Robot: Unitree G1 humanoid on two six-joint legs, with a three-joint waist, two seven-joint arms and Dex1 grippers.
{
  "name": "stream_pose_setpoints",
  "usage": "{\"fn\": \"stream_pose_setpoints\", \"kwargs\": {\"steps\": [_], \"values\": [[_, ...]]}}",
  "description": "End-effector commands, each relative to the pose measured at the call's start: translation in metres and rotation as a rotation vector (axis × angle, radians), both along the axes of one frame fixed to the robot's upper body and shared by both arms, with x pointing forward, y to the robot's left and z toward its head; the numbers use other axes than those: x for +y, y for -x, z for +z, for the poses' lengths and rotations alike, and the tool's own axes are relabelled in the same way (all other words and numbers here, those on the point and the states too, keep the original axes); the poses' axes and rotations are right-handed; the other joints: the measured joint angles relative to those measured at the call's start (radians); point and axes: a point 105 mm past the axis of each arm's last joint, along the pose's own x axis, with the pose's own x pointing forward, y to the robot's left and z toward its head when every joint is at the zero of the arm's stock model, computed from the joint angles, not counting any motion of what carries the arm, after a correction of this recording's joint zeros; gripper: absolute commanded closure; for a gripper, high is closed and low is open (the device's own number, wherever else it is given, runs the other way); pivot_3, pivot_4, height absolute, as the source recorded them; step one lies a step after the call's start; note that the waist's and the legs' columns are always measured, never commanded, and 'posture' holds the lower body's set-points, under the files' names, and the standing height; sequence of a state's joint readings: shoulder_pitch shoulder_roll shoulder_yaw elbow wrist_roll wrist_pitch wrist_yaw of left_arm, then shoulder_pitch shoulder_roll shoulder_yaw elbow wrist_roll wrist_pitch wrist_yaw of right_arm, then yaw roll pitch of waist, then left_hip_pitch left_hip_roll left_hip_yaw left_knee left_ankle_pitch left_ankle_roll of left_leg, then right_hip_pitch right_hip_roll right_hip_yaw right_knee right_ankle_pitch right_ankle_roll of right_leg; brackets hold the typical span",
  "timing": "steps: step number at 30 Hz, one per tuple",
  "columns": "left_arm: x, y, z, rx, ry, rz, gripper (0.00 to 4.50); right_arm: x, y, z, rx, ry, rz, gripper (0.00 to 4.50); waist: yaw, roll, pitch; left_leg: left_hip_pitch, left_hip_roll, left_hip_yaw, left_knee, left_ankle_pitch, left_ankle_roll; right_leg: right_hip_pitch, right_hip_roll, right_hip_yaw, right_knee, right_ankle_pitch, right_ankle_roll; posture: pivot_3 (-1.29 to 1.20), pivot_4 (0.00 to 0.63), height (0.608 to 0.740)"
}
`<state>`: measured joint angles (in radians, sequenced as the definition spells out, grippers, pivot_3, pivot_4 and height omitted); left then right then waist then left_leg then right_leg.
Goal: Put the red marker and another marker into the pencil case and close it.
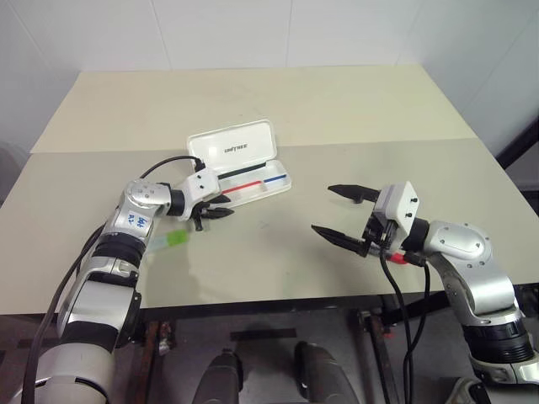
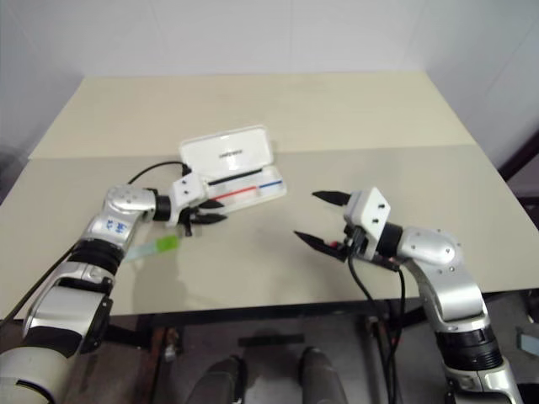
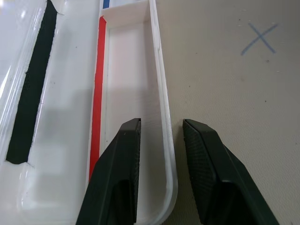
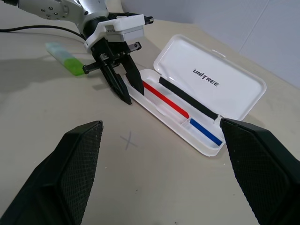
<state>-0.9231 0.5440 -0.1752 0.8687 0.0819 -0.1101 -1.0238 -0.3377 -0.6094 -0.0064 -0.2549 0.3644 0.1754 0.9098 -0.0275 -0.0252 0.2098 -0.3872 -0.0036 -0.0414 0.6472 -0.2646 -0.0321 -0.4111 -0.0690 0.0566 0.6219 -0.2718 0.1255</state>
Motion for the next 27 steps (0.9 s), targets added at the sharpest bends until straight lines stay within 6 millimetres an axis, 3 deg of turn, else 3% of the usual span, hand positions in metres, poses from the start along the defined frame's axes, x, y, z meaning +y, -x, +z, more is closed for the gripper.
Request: {"fn": "stream_pose_setpoints", "kwargs": {"steps": [1, 3, 11, 18, 27], "values": [[0.000, 0.002, -0.006, 0.035, -0.040, -0.005, 3.95, 0.000, 0.004, 0.019, -0.081, -0.020, 0.006, 0.26, 0.000, 0.000, 0.000, 0.000, 0.000, 0.000, 0.000, 0.000, 0.000, 0.000, 0.000, 0.000, 0.000, 0.000, 0.000, 0.00, 0.150, 0.740], [-0.001, 0.004, -0.007, 0.038, -0.047, -0.022, 4.47, 0.001, 0.004, 0.020, -0.085, -0.021, 0.007, 0.26, 0.001, 0.000, 0.000, 0.000, 0.000, 0.000, 0.000, 0.000, 0.000, 0.000, 0.000, 0.000, 0.000, 0.000, 0.000, 0.00, 0.150, 0.740], [-0.008, 0.008, -0.006, 0.021, -0.055, -0.077, 4.47, 0.001, 0.003, 0.023, -0.095, -0.020, 0.008, 0.26, 0.002, 0.000, 0.000, 0.000, 0.000, 0.000, 0.000, 0.000, 0.000, 0.000, 0.000, 0.000, -0.001, 0.000, 0.000, 0.00, 0.150, 0.740], [-0.031, 0.031, 0.013, -0.075, -0.004, -0.308, 4.47, 0.001, 0.004, 0.019, -0.075, -0.017, 0.011, 0.26, 0.003, 0.000, 0.000, -0.003, 0.000, 0.000, -0.001, -0.001, 0.001, -0.001, -0.001, 0.000, -0.002, 0.000, 0.000, 0.00, 0.150, 0.740], [-0.018, 0.057, 0.003, -0.027, -0.089, -0.375, 4.47, -0.012, 0.013, 0.011, -0.023, 0.031, 0.006, 0.26, 0.001, 0.000, 0.000, -0.004, 0.000, 0.000, -0.001, -0.001, 0.001, -0.002, -0.001, 0.000, -0.003, 0.000, 0.000, 0.00, 0.150, 0.740]]}}
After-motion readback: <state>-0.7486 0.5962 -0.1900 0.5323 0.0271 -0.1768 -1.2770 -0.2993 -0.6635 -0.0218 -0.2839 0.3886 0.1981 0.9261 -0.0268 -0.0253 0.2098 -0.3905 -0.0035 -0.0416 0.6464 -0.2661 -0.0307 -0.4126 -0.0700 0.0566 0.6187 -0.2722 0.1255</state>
